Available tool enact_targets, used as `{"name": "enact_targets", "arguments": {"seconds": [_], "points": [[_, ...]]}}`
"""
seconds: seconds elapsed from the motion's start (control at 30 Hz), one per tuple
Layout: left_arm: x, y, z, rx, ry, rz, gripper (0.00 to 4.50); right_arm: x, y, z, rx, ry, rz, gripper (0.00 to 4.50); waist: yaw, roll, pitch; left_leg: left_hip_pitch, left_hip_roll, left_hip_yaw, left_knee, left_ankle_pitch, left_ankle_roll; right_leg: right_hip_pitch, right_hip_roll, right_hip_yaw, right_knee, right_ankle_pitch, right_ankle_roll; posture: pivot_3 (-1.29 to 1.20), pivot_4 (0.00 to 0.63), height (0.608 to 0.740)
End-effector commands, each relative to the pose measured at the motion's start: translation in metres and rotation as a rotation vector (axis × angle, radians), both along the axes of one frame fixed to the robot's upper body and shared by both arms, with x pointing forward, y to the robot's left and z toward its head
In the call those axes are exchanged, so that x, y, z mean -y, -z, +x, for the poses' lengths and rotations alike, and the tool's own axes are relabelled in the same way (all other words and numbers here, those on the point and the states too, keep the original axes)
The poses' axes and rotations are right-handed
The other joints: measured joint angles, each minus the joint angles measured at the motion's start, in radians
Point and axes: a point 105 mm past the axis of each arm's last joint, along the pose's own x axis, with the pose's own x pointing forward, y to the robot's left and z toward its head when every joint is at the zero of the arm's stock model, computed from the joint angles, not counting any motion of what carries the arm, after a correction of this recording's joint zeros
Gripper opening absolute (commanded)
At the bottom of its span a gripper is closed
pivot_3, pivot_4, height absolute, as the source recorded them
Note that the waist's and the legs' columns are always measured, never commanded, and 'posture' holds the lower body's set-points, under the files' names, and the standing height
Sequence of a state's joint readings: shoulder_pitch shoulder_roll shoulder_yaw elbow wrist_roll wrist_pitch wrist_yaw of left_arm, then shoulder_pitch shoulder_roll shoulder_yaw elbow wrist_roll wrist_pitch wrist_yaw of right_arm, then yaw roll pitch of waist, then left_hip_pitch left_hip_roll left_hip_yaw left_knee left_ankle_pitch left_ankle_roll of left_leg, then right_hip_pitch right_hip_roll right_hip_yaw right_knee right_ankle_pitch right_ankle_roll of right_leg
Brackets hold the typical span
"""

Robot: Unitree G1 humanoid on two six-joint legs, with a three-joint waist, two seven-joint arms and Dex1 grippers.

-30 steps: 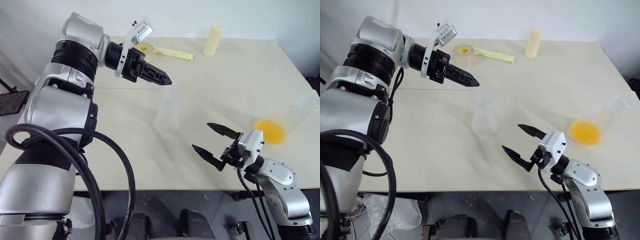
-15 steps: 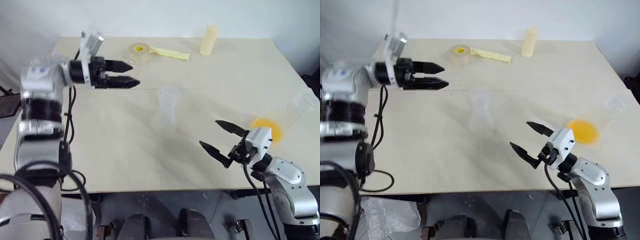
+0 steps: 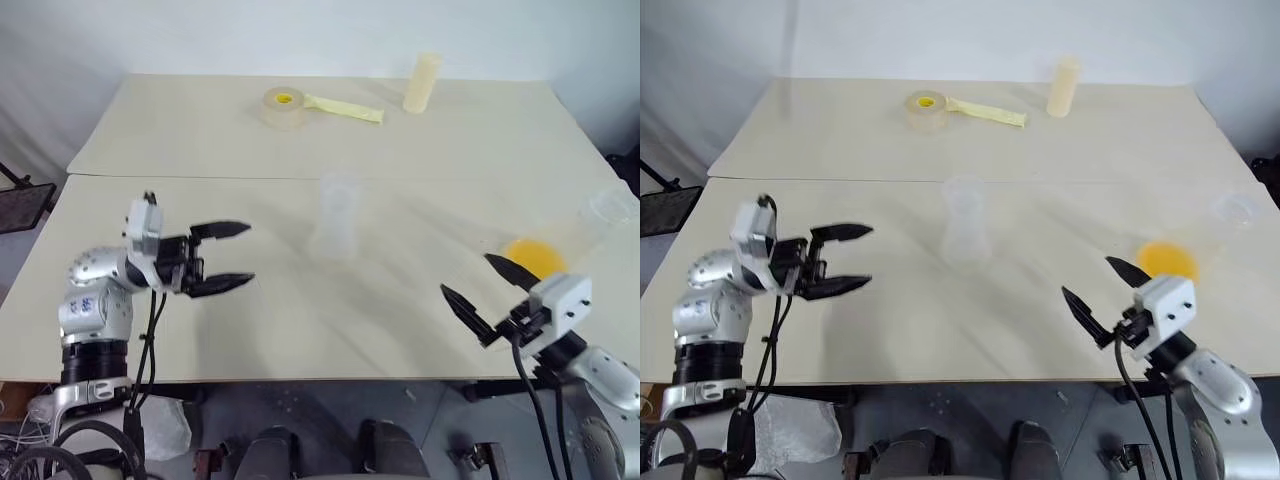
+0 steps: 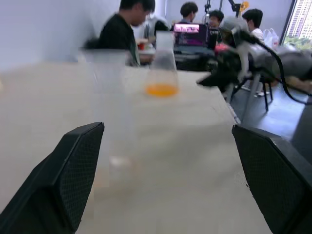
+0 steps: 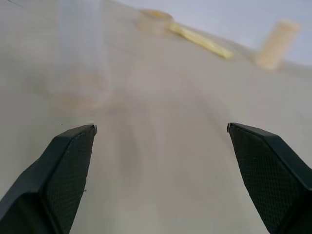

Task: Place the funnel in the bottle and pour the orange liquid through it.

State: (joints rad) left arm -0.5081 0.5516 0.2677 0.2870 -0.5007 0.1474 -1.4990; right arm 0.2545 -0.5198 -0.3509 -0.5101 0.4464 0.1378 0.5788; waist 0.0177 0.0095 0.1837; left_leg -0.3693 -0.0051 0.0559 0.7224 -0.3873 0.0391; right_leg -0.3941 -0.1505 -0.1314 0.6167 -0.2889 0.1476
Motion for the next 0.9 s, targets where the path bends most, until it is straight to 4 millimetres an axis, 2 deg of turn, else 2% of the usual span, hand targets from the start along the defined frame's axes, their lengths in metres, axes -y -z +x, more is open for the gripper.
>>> {"name": "enact_targets", "arguments": {"seconds": [0.03,0.17,0.3,0.43,0.53,0.6,0.9], "points": [[-0.003,-0.007,0.002,0.091,-0.017,0.033,4.47,0.009,-0.019,-0.015,0.079,0.078,-0.015,4.5,0.008,0.0,0.0,0.0,0.0,0.002,0.0,0.0,0.0,0.0,0.0,0.001,-0.002,0.0,0.0,0.0,0.15,0.74],[-0.002,-0.017,0.007,0.119,-0.044,-0.069,4.47,0.026,-0.019,-0.034,0.065,0.192,0.023,4.5,0.011,0.0,-0.001,0.001,0.0,0.003,0.0,0.0,0.0,0.002,0.0,0.001,-0.004,0.0,0.0,0.0,0.15,0.74],[-0.005,-0.02,0.011,0.13,-0.062,-0.091,4.47,0.052,-0.011,-0.052,0.02,0.334,0.05,4.5,0.006,0.0,-0.001,0.002,0.0,0.004,-0.001,0.0,0.0,0.002,0.001,0.001,-0.005,0.0,0.0,0.0,0.15,0.74],[-0.003,-0.017,0.011,0.129,-0.054,-0.083,4.47,0.076,-0.009,-0.055,0.044,0.447,0.023,4.5,0.004,0.0,-0.001,0.004,0.001,0.008,-0.003,0.0,0.0,0.002,0.001,0.002,-0.006,0.0,0.0,0.0,0.15,0.74],[-0.003,-0.023,0.011,0.133,-0.061,-0.131,4.47,0.098,-0.012,-0.039,0.062,0.544,0.045,4.5,0.002,-0.001,-0.002,0.005,0.002,0.009,-0.003,0.0,0.0,0.002,0.002,0.004,-0.006,0.0,0.0,0.0,0.15,0.74],[-0.004,-0.022,0.009,0.137,-0.069,-0.123,4.47,0.106,-0.015,-0.025,0.073,0.563,0.047,4.5,0.001,-0.001,-0.002,0.005,0.002,0.01,-0.003,0.0,0.0,0.001,0.001,0.006,-0.006,0.0,0.0,0.0,0.15,0.74],[-0.007,-0.019,-0.002,0.133,-0.103,-0.117,4.47,0.128,-0.026,0.014,0.113,0.589,0.087,4.5,0.003,0.0,-0.002,0.004,0.001,0.01,-0.002,0.0,0.001,0.001,0.001,0.006,-0.007,0.0,0.0,0.0,0.15,0.74]]}}
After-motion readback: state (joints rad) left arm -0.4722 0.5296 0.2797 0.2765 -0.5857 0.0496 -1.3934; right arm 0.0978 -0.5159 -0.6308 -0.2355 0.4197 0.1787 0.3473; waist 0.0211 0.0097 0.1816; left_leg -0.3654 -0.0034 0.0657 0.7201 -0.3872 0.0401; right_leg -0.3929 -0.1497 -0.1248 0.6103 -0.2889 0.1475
